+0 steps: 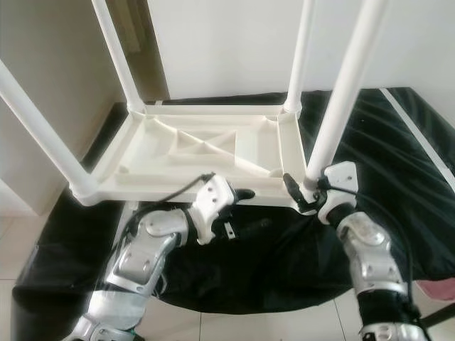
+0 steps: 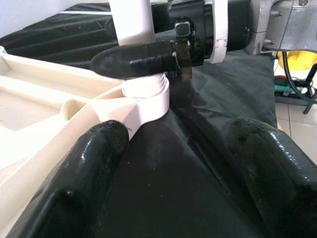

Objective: Building children table

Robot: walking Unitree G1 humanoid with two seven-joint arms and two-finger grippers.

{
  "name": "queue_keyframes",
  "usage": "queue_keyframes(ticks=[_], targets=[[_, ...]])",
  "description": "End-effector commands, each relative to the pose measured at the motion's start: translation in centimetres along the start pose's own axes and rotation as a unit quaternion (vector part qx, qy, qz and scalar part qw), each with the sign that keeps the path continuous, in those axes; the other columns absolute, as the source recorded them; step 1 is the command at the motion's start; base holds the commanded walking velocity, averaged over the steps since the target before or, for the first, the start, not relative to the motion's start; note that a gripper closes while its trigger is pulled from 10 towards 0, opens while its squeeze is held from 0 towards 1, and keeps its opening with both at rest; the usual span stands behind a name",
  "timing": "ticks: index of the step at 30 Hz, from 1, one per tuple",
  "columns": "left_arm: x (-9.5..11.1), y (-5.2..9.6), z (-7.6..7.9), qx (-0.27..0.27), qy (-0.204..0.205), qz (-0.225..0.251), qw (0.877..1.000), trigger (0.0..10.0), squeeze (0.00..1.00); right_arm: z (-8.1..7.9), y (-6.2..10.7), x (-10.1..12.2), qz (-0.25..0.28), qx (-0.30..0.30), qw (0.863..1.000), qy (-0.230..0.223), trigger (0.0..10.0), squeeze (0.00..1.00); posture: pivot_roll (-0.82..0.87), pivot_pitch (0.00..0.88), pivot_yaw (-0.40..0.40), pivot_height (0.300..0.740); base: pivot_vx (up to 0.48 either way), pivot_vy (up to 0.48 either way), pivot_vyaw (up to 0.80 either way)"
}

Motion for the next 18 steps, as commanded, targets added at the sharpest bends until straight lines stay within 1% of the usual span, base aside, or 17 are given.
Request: queue_keyframes(ticks=[1,2,3,7,10,17,18], targets=[[0.16,0.08,-0.38,0.031,-0.007,-0.003,0.999,10.0,0.0,-0.5,-0.07,-0.93,-0.019,0.02,1.0,0.0,8.4,0.0,-0.06,0.005,0.068,0.74,0.0,0.0,0.0],[0.18,0.05,-0.37,0.031,-0.006,-0.002,0.999,10.0,0.0,-0.53,-0.14,-0.92,-0.019,0.025,0.999,-0.001,4.4,0.0,-0.05,0.006,0.065,0.74,0.0,0.0,0.0],[0.19,0.04,-0.36,0.032,-0.006,-0.003,0.999,10.0,0.0,-0.56,-0.18,-0.96,-0.022,0.033,0.999,-0.002,0.0,0.0,-0.05,0.006,0.065,0.74,0.0,0.0,0.0],[0.22,0.04,-0.35,0.034,-0.006,-0.002,0.999,10.0,0.0,-0.49,-0.15,-1.03,-0.026,0.041,0.999,0.001,0.0,0.0,-0.05,0.009,0.061,0.74,0.0,0.0,0.0],[0.2,0.13,-0.4,0.037,-0.006,-0.003,0.999,10.0,0.0,-0.11,0.0,-1.28,-0.032,0.046,0.998,0.005,0.0,0.0,-0.05,0.009,0.061,0.74,0.0,0.0,0.0],[0.2,0.15,-0.39,0.038,-0.005,-0.003,0.999,10.0,0.0,0.32,0.13,-1.8,-0.043,0.036,0.998,0.005,0.0,0.0,-0.05,0.015,0.06,0.74,0.0,0.0,0.0],[0.21,0.17,-0.38,0.038,-0.005,-0.003,0.999,10.0,0.0,0.42,0.14,-1.83,-0.043,0.03,0.999,0.004,3.9,0.0,-0.05,0.015,0.061,0.74,0.0,0.0,0.0]])
Point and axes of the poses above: a point about 5 cm out from each wrist's last joint towards the gripper, its own y axis pointing back from the gripper into the wrist, its own x axis along the axis of the wrist's last joint, z = x × y, the point moved 3 cm from there along -y, pointing out of the wrist towards the gripper, and after that the axes turned 4 degrees about -y, right-handed, at the moved point
